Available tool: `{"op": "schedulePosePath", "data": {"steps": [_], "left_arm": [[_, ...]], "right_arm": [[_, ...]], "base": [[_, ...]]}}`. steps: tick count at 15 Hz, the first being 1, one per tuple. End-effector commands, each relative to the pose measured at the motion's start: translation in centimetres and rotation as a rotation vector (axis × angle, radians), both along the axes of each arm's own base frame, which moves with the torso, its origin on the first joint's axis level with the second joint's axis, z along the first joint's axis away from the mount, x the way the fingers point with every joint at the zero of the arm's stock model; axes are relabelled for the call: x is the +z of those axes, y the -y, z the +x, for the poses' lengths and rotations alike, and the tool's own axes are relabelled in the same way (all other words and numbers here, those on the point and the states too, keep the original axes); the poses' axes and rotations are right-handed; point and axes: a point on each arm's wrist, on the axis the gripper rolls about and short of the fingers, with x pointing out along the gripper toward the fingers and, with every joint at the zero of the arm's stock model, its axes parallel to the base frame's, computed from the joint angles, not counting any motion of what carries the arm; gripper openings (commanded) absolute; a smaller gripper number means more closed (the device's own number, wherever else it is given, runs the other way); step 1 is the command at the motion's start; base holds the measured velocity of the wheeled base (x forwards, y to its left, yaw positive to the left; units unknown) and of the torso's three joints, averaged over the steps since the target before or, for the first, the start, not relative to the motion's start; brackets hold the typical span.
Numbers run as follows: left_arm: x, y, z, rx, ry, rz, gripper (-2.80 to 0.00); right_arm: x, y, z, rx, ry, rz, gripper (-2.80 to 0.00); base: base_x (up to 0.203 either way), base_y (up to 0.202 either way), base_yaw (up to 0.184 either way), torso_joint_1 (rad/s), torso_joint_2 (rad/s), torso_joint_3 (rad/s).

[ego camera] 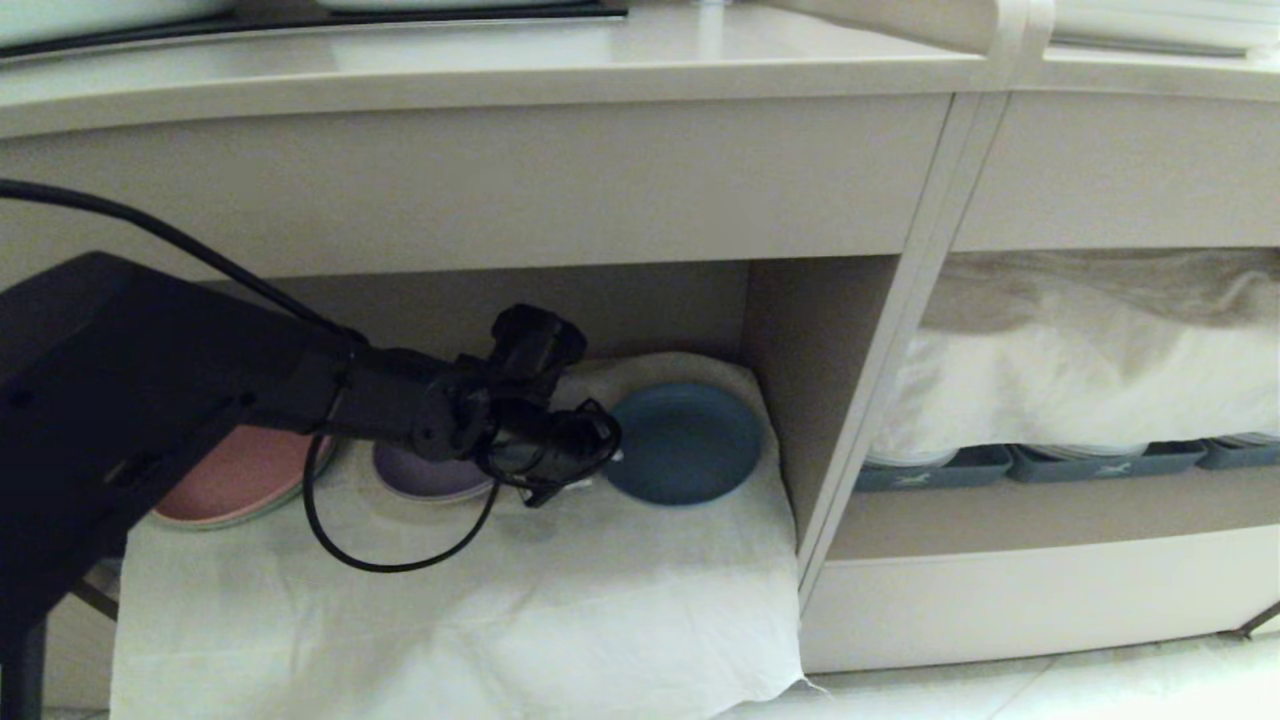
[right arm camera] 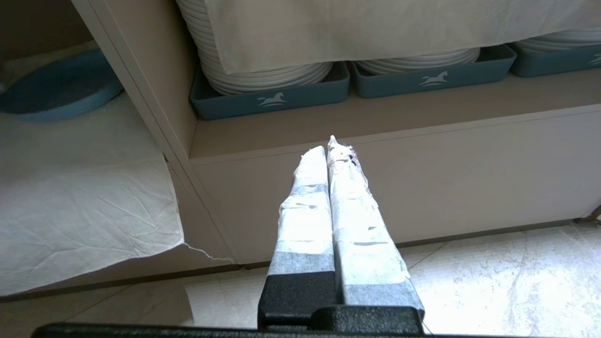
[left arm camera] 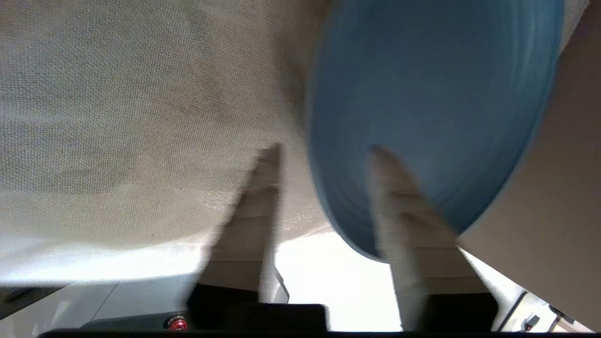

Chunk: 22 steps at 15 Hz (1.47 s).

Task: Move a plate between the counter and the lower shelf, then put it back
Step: Put the plate in the cupboard

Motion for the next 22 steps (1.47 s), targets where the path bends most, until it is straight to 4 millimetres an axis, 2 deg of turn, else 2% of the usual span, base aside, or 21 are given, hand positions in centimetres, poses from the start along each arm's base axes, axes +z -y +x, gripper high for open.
{"op": "schedulePosePath", "data": {"steps": [1, 7, 22], "left_arm": [[0.0, 0.0, 0.0, 0.008, -0.001, -0.001, 0.0], [0.3, -0.1, -0.3, 0.008, -0.001, -0.005, 0.0], [0.8, -2.0, -4.2, 0.002, -0.045, 0.018, 0.0]], "right_arm": [[0.0, 0.0, 0.0, 0.0, 0.0, 0.0, -2.8], [0.0, 0.0, 0.0, 0.0, 0.0, 0.001, -2.8], [0.0, 0.0, 0.0, 0.0, 0.0, 0.0, -2.8]], "base": [[0.0, 0.0, 0.0, 0.0, 0.0, 0.0], [0.0, 0.0, 0.0, 0.0, 0.0, 0.0], [0.0, 0.0, 0.0, 0.0, 0.0, 0.0]]}}
